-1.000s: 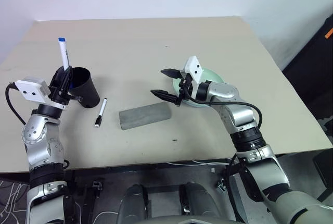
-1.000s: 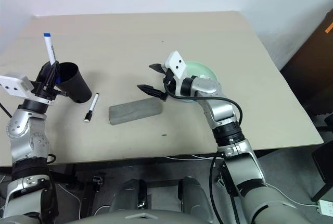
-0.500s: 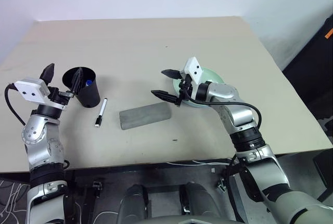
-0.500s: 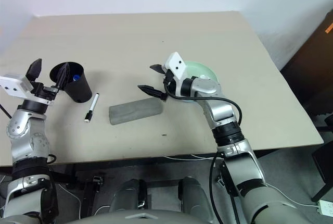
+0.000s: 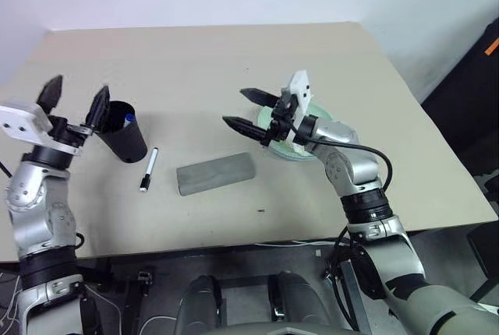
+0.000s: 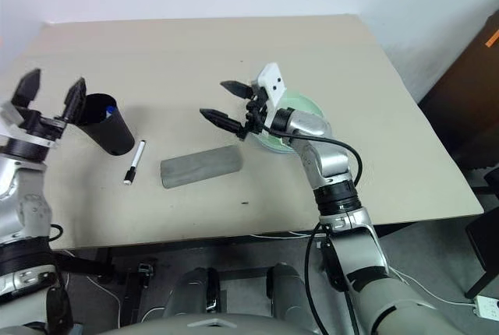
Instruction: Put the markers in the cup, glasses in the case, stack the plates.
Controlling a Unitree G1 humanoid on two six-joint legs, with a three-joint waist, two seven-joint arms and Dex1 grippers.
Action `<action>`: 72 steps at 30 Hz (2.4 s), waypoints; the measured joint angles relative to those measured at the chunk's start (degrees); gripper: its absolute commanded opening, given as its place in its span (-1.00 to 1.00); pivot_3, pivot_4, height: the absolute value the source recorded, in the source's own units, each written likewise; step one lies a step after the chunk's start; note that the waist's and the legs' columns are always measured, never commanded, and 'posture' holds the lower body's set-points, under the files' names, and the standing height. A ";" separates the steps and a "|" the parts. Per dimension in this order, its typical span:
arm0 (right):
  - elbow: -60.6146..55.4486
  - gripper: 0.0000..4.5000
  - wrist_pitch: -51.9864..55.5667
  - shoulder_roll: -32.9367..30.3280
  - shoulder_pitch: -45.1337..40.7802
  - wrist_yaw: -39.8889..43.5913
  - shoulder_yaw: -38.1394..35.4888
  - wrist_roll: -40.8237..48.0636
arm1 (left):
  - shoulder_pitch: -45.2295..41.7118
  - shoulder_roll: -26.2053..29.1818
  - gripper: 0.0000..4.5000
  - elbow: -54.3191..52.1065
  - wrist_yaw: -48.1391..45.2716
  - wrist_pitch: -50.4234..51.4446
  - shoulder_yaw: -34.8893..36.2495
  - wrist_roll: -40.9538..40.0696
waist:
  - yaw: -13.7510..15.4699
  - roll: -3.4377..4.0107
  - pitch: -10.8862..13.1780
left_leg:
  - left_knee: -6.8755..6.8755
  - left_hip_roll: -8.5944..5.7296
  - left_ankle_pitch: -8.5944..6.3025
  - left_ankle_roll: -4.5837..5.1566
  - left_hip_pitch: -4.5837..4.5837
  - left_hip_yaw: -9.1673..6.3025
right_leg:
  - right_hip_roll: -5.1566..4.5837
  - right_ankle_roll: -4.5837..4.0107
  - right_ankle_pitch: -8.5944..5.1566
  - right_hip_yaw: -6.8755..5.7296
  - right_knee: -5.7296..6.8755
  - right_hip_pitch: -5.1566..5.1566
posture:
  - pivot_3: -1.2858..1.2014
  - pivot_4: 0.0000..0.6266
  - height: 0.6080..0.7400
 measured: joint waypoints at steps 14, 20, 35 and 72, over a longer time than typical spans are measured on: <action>2.52 1.00 0.65 -1.93 -1.08 4.89 0.03 0.90 | 22.95 7.98 0.98 -32.19 8.61 33.04 8.31 -14.26 | -0.23 0.07 0.05 | -0.10 0.02 -0.01 0.00 0.00 0.01 | -0.09 -0.10 -0.06 0.04 -0.07 -0.07 | 0.03 -0.52 0.78; 2.07 1.00 -2.84 -2.95 2.17 10.62 0.04 1.49 | 35.05 7.19 0.98 -43.00 15.85 45.45 13.81 -21.90 | 0.02 0.09 0.07 | -0.17 0.02 -0.02 -0.03 0.02 -0.02 | -0.19 -0.25 -0.14 0.04 -0.11 -0.08 | 0.03 -0.52 0.78; -2.20 1.00 -4.45 -2.22 7.88 7.40 1.73 0.59 | 22.80 2.61 0.98 -33.20 24.98 53.03 -6.99 -10.23 | -0.01 0.10 0.07 | -0.11 -0.03 -0.04 -0.06 -0.01 -0.03 | -0.23 -0.38 -0.10 0.16 -0.19 -0.12 | 0.03 -0.52 0.78; -1.88 1.00 -8.22 -3.95 10.96 1.29 1.41 -2.76 | 3.97 0.60 -0.92 -30.57 19.47 81.46 -10.87 -4.17 | -0.01 0.07 0.08 | -0.05 -0.07 -0.02 -0.02 0.00 -0.03 | -0.12 -0.23 -0.03 0.15 -0.12 -0.06 | 0.03 -0.52 0.78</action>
